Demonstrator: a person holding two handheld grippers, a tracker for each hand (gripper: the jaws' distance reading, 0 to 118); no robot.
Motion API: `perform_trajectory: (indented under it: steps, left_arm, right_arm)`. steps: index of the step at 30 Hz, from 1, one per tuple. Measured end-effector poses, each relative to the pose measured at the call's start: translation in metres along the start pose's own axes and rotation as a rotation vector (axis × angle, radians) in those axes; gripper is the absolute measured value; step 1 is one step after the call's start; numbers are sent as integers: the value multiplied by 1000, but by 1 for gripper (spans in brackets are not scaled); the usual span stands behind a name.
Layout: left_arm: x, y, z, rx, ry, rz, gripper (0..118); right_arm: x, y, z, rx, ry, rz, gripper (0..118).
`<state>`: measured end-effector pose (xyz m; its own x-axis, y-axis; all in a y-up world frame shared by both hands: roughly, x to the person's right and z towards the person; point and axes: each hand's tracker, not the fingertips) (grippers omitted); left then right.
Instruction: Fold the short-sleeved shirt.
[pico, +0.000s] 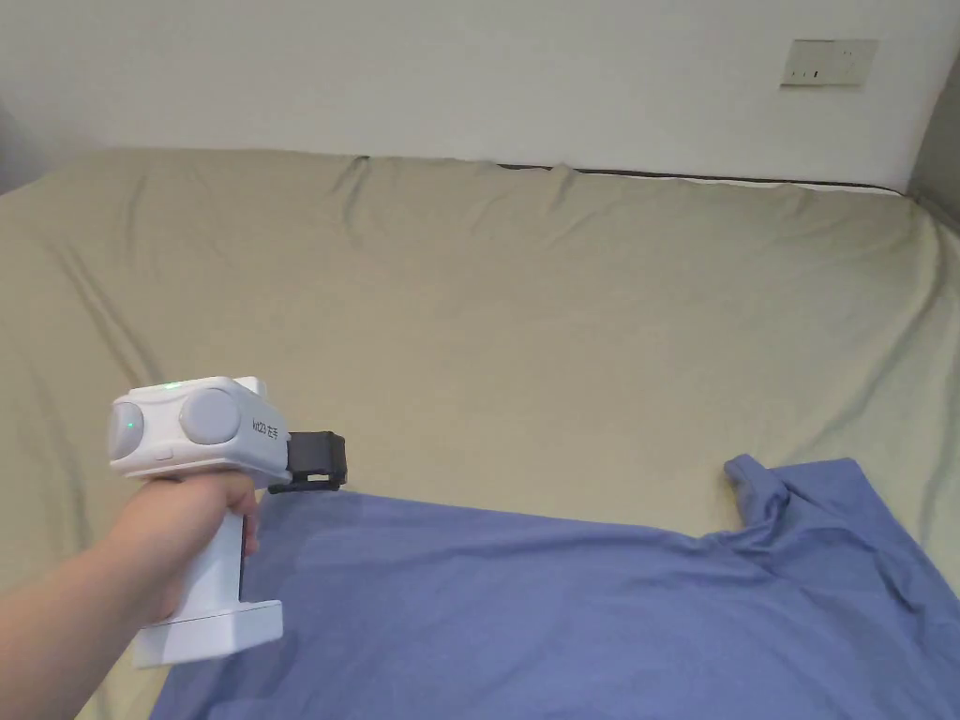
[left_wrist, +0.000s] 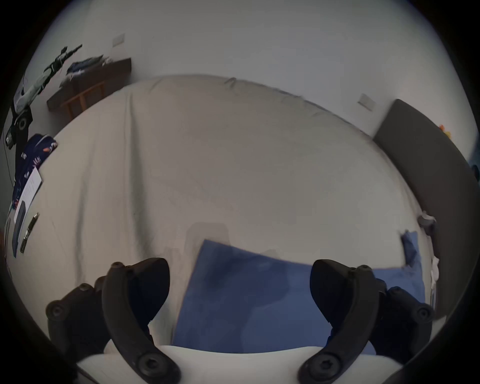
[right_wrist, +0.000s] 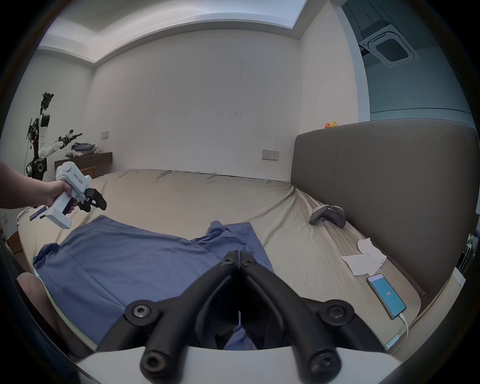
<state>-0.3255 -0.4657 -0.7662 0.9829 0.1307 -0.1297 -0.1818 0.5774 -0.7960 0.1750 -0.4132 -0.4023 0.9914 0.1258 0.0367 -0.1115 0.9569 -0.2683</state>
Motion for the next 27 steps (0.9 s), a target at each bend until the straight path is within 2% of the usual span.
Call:
perform_trajectory:
  steps: [2, 3, 4, 5, 6, 8, 9, 10, 11, 12, 15, 17, 19, 21, 22, 23, 24, 25, 27]
  left_arm:
    - [1, 0, -20, -59, 55, -42, 103]
    - [2, -2, -29, -97, 62, -75, 95]
    - [4, -9, -30, -116, 78, -99, 82]
    - [5, -12, -33, -125, 85, -124, 83]
    - [7, -15, -27, -75, 70, -142, 77]
    - [11, -18, -17, -47, 40, -188, 19]
    - [18, -21, -9, 1, 51, -228, 0]
    - [24, -25, -4, 97, 170, -259, 0]
    - [22, -26, 3, 109, 167, -251, 0]
    - [20, -25, 9, 90, 66, -206, 0]
    - [18, -30, 46, 174, -12, -165, 0]
    - [12, -31, 70, 201, -41, -181, 0]
    - [10, -37, 95, 241, -74, -200, 0]
    - [9, -42, 112, 257, -93, -206, 0]
    - [8, -45, 120, 265, -106, -199, 0]
    - [8, -47, 125, 267, -119, -194, 0]
    - [7, -48, 126, 268, -127, -196, 0]
    - [9, -49, 128, 268, -127, -210, 0]
    - [11, -49, 126, 265, -123, -228, 0]
  right_arm:
    - [3, -6, -4, -13, 0, -3, 0]
    - [4, -8, -6, -27, -1, -4, 0]
    - [4, -9, -7, -34, -2, -4, 0]
    - [4, -10, -8, -36, -2, -2, 0]
    - [4, -11, -8, -45, -1, -4, 0]
    - [5, -11, -9, -54, -1, -7, 0]
    - [5, -12, -9, -59, -2, -9, 0]
    - [5, -11, -9, -64, -1, -8, 0]
    - [5, -11, -8, -66, 0, -9, 0]
    - [5, -10, -6, -65, 4, -13, 0]
    - [8, -1, -5, -68, 51, -71, 0]
    - [10, 8, -16, -98, 66, -66, 0]
    - [11, 16, -46, -200, 102, -70, 4]
    - [14, 22, -87, -285, 114, -65, 22]
    - [16, 33, -115, -250, 145, -25, 48]
    - [18, 33, -142, -343, 160, -86, 73]
    - [23, 34, -176, -446, 194, -159, 91]
    - [31, 27, -210, -626, 219, -264, 97]
    - [35, 26, -265, -596, 192, -252, 96]
